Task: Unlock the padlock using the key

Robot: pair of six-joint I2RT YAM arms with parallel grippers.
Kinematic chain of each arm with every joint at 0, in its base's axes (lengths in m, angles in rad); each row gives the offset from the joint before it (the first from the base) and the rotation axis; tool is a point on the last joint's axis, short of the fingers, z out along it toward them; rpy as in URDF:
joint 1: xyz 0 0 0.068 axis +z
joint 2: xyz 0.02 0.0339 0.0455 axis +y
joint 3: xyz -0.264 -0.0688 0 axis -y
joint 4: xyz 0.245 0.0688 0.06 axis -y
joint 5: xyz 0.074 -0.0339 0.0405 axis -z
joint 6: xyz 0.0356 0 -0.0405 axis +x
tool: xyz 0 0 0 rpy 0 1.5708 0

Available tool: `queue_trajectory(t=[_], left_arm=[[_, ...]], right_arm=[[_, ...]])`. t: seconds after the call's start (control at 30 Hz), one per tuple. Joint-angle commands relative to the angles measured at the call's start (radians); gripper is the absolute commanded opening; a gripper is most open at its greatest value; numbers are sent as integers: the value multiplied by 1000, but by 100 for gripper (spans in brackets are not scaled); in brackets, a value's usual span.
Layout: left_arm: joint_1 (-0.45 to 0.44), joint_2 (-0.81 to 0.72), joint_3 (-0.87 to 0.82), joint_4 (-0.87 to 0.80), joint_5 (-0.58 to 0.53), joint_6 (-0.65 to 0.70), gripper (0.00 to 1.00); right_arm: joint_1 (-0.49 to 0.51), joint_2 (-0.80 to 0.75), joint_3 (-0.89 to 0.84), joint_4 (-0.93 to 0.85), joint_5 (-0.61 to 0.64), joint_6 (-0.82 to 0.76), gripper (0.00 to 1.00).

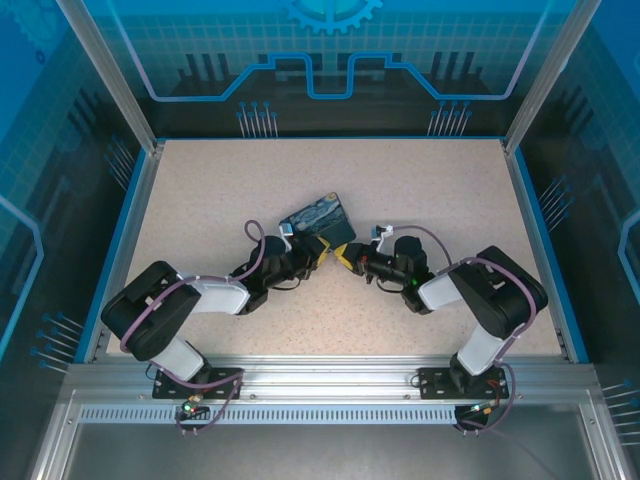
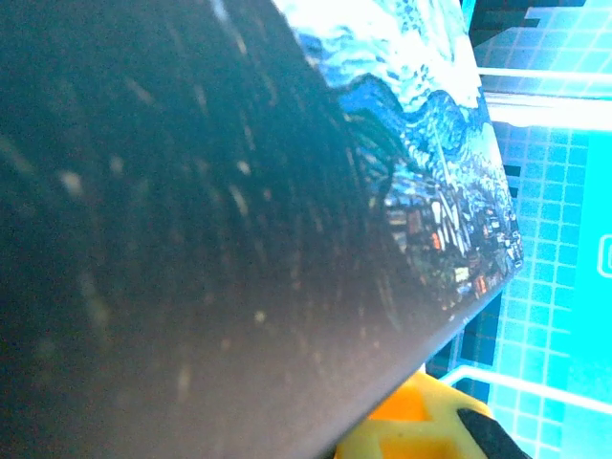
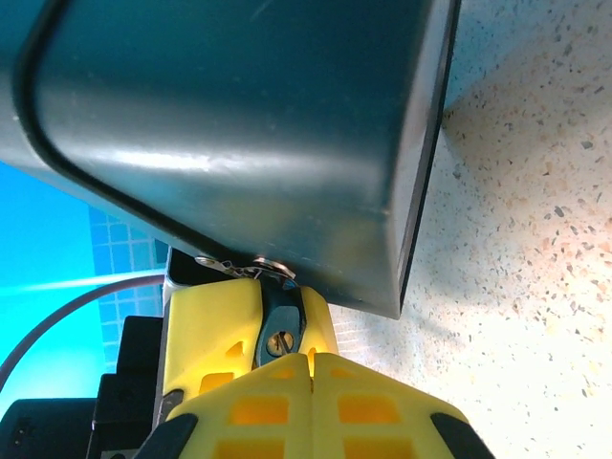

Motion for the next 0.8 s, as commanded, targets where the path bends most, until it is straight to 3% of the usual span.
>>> queue_trajectory(t=[0.0,0.3,0.5,0.77], left_arm=[[-34,-43,40,139,126,-17,0],[-33,-40,38,166,129,-34,0],[-33,-43,37,160,136,-34,0],[-34,-47,34,160,134,-31,0]], right_arm=[[26,36,47,54,6,32,0],[16,1,42,-27,11,-73,0],[-15,-64,59,-186,-1,-208,0],[-31,-40,76,-159,-26,-192,0]])
